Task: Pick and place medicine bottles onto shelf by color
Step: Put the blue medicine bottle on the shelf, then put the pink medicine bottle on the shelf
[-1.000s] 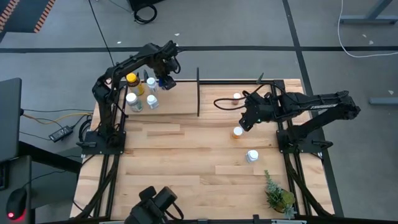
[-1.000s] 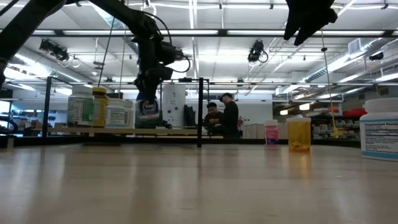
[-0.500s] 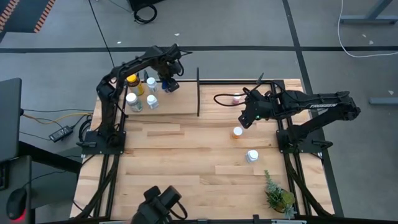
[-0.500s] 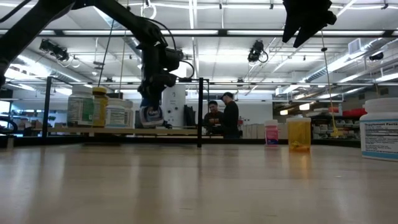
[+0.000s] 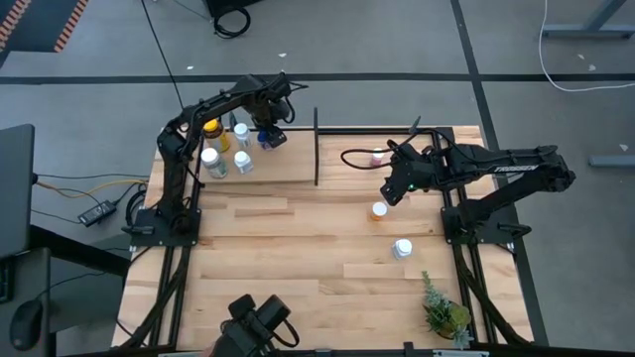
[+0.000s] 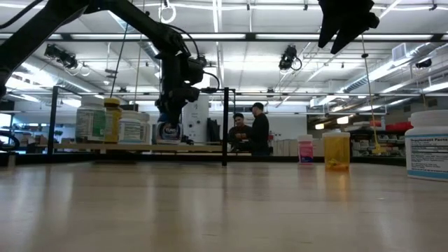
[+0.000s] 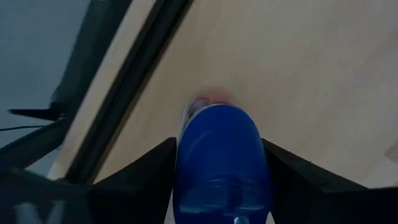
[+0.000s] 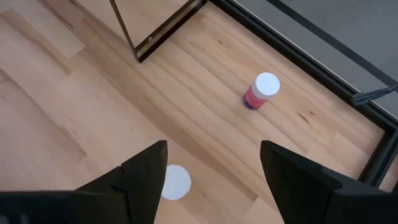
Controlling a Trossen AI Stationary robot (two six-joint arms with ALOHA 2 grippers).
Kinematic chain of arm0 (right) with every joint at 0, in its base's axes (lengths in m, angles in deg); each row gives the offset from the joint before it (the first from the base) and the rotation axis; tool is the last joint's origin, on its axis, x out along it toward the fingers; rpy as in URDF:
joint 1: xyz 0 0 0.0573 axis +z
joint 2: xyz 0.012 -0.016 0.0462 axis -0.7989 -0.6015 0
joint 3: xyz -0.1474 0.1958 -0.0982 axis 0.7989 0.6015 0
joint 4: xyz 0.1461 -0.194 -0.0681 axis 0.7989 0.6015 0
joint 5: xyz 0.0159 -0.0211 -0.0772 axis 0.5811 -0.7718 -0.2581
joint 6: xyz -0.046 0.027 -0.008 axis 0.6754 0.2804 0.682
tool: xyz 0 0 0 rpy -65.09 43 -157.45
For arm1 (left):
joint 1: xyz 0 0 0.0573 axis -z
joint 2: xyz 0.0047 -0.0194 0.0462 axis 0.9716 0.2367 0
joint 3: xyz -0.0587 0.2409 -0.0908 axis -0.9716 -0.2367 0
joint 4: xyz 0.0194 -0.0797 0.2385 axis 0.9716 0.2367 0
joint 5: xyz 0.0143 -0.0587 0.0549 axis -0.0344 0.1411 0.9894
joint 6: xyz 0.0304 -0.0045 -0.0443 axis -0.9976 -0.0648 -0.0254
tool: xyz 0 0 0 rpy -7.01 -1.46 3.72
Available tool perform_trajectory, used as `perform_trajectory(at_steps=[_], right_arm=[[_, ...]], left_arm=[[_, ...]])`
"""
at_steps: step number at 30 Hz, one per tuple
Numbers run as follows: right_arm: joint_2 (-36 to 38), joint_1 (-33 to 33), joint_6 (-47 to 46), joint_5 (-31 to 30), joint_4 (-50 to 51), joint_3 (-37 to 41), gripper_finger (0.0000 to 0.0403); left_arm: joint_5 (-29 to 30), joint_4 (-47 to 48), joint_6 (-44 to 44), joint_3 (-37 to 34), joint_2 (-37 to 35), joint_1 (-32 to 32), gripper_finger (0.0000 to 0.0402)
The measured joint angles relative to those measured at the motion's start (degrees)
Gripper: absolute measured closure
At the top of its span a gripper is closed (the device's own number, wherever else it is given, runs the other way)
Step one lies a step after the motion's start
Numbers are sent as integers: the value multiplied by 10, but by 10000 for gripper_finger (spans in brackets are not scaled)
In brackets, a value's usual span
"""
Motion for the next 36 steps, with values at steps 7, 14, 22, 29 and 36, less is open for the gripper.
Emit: perform_trajectory(at_steps=[7,14,22,29,36], right_arm=[[0,0,-2,0,0,0,139],[0,0,-14,0,0,0,139],[0,0,-19,0,0,0,139],[0,0,-19,0,0,0,139],[-1,-27,-21,3,-13,0,139]], left_arm=[[27,-11,2,-1,2,0,154],[25,-27,10,-1,2,9,151],[26,-25,8,19,2,13,156],[25,-15,8,111,2,13,148],[15,74,39,247,1,15,153]])
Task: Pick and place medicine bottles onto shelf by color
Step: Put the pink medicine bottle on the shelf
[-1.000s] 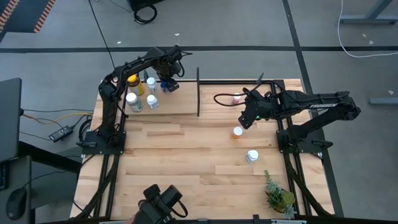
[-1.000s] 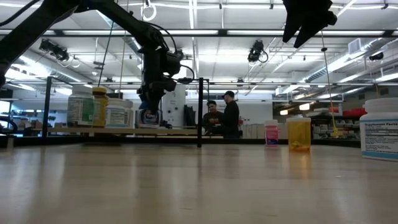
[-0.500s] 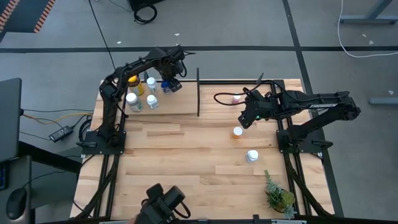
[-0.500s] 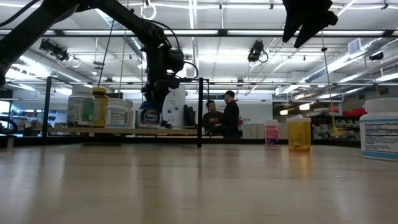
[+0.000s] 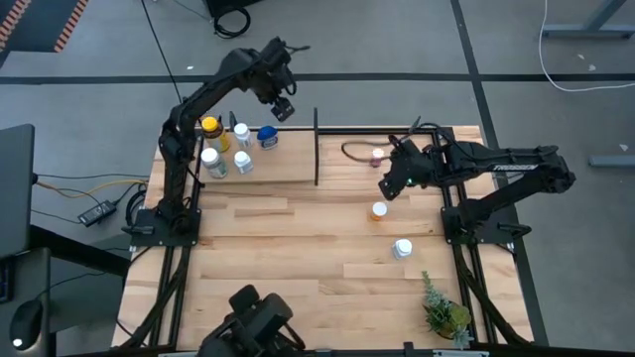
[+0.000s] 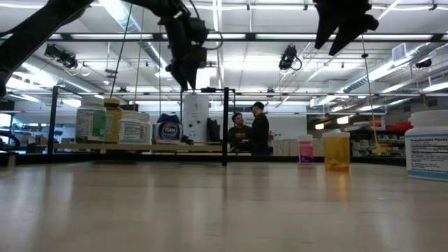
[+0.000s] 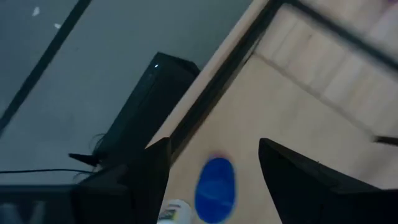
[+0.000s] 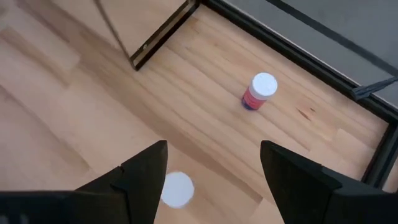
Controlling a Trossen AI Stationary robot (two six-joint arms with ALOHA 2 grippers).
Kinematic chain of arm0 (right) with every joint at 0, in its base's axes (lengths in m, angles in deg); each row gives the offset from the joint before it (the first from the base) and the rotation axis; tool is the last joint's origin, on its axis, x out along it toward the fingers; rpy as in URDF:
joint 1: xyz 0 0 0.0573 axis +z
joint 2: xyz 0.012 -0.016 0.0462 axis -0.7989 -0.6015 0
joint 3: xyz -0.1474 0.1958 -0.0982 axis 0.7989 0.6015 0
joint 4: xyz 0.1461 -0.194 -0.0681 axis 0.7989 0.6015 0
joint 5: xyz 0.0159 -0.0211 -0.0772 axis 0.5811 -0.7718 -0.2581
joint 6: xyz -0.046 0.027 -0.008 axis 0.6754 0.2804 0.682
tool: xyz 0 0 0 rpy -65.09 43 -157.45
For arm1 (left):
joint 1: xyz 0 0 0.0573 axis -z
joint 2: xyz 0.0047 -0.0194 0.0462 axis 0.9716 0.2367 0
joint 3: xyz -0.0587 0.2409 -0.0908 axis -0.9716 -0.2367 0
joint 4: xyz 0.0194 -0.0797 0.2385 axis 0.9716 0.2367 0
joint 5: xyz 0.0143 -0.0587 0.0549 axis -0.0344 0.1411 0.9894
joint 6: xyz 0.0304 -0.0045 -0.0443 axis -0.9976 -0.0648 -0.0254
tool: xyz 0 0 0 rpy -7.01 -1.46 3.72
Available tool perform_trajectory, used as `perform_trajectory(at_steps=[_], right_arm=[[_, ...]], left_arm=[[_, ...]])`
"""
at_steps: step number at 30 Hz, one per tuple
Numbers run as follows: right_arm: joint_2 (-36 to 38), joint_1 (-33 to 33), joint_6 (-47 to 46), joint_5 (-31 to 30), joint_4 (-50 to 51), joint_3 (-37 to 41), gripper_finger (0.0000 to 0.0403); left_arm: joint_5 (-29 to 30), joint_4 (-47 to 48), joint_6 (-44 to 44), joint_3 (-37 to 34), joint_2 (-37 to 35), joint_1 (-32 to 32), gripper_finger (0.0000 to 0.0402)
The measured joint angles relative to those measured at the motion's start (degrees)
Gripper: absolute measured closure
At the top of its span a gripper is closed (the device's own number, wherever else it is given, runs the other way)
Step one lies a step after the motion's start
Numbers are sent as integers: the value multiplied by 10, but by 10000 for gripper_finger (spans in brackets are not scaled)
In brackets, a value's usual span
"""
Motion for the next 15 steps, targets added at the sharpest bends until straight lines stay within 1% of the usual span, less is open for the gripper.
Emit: perform_trajectory(at_steps=[2,4,5,8,11,13,15], right_arm=[[-2,-29,13,23,-21,0,139],[-10,-64,38,65,-44,0,139],[-14,-86,50,89,-51,0,139],[-37,-148,75,135,-53,0,139],[-66,-207,93,177,-57,0,139],[-89,-238,112,203,-73,0,138],[-117,-263,137,215,-90,0,133]], left_arm=[[-15,31,9,40,0,2,155],[-30,49,21,74,-2,7,157],[-34,50,29,80,-8,10,158],[-36,30,56,59,-47,24,159],[-36,25,81,56,-76,48,160],[-36,14,93,56,-92,69,163],[-35,8,99,56,-109,89,166]])
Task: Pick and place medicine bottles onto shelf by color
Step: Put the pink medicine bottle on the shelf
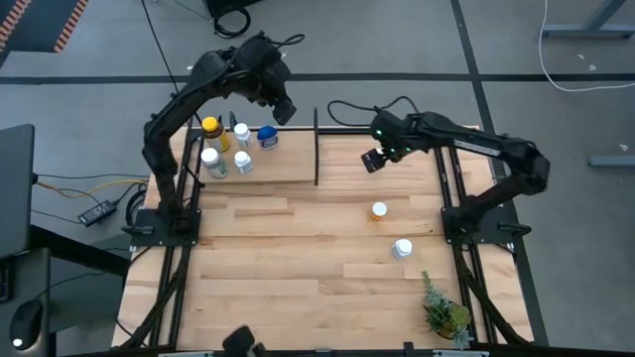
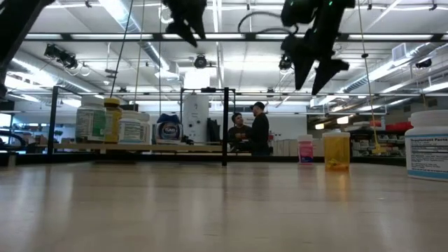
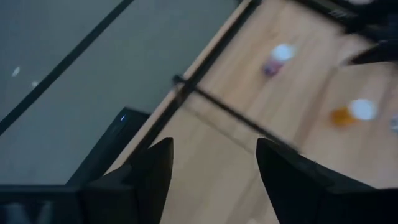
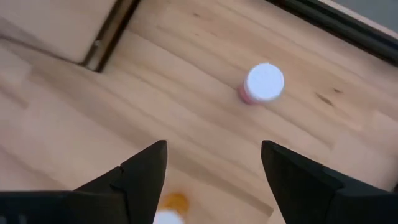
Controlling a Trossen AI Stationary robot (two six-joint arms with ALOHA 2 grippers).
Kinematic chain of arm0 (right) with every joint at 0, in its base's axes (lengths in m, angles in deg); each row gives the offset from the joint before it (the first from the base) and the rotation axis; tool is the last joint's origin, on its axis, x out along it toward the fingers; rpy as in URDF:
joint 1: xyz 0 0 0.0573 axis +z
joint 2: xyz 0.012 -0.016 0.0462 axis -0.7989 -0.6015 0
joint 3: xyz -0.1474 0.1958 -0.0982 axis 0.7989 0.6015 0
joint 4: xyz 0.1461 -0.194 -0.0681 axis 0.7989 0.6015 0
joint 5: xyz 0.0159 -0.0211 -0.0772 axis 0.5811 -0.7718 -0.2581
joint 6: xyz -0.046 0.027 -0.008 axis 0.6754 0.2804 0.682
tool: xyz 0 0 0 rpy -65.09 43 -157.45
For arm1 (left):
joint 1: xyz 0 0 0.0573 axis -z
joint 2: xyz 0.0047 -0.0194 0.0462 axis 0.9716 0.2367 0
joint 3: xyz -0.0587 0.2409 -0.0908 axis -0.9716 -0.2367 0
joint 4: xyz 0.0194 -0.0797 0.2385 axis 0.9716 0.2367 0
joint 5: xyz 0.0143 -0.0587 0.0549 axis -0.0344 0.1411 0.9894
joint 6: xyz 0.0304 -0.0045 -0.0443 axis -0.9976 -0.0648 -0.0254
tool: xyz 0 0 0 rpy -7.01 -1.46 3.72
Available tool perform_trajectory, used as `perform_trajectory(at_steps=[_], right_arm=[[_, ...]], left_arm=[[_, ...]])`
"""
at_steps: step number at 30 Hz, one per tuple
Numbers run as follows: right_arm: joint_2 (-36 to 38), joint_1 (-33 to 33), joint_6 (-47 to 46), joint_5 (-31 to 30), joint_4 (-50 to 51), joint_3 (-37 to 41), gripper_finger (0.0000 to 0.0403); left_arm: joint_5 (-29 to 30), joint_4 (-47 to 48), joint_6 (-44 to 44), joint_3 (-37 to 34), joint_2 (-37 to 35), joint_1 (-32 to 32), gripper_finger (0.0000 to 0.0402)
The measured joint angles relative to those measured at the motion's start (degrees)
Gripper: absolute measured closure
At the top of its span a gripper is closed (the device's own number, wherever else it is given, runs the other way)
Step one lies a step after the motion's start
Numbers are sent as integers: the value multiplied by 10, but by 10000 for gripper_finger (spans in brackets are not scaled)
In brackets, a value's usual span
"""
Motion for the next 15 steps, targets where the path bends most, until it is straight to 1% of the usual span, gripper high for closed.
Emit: perform_trajectory(at_steps=[3,7,11,15], right_arm=[[-46,-37,28,11,-5,0,120],[-97,-91,67,29,-4,0,94],[-119,-140,103,59,-20,0,69],[-133,-169,140,75,-46,0,56]], left_arm=[[6,3,24,0,-23,27,169],[35,16,54,0,-48,62,170],[61,50,83,0,-68,95,171],[106,77,117,-1,-86,129,171]])
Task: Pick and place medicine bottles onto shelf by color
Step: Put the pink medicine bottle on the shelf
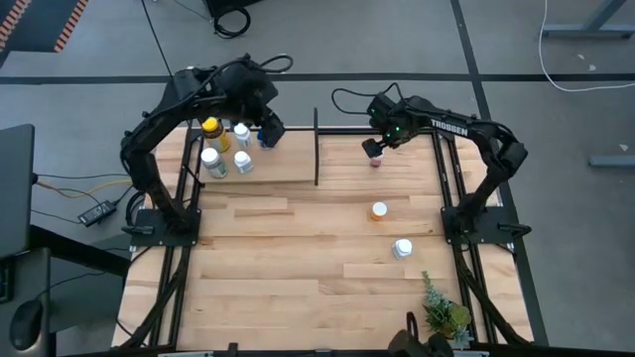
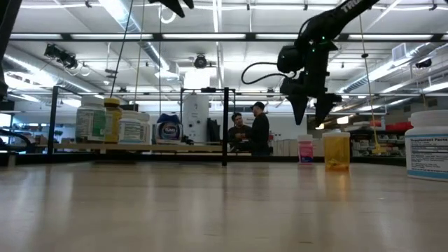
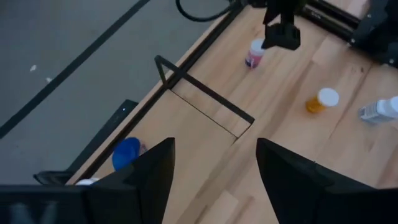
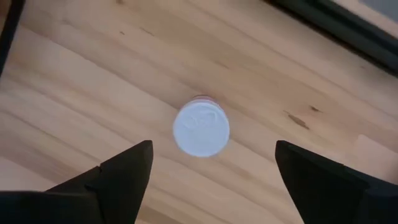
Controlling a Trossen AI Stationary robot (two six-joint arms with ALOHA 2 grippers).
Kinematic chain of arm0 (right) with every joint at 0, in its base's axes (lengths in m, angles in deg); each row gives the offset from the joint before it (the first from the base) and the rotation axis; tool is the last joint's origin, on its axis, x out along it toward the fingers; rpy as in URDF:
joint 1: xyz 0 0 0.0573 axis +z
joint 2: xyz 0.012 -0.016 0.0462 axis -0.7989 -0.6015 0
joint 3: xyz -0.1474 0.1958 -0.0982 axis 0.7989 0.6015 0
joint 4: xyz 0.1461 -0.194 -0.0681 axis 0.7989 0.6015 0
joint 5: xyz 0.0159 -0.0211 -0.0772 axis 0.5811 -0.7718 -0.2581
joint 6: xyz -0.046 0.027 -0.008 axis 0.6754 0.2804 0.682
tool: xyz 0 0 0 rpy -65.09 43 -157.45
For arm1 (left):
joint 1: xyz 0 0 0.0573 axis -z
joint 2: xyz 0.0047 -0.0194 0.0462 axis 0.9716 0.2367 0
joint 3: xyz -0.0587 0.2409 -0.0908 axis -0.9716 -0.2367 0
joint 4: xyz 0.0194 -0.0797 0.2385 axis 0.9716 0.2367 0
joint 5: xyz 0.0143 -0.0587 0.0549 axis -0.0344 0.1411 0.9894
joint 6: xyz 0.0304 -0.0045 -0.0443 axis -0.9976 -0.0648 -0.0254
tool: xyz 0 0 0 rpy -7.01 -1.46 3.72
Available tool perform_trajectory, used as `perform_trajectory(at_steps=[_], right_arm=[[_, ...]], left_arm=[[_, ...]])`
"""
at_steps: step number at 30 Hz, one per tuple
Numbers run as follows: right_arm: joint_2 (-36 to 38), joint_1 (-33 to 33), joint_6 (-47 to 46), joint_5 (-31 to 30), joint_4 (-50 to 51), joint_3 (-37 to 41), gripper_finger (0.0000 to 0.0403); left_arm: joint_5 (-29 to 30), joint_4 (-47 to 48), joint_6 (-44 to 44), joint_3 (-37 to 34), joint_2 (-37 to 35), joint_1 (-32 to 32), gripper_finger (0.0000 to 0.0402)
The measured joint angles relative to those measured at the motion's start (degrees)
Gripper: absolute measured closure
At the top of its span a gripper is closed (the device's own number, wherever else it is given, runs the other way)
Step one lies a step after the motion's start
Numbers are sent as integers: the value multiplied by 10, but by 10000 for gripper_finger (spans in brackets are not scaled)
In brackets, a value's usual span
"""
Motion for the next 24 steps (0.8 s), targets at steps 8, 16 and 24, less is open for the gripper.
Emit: perform_trajectory(at_steps=[8,16,24], right_arm=[[-58,-6,44,15,-5,0,54],[-82,-5,73,18,-39,0,81],[-82,-4,56,21,-38,0,131]], left_arm=[[40,-10,37,0,-16,65,171],[131,-11,80,0,-13,120,171],[141,-99,118,-167,-43,145,171]])
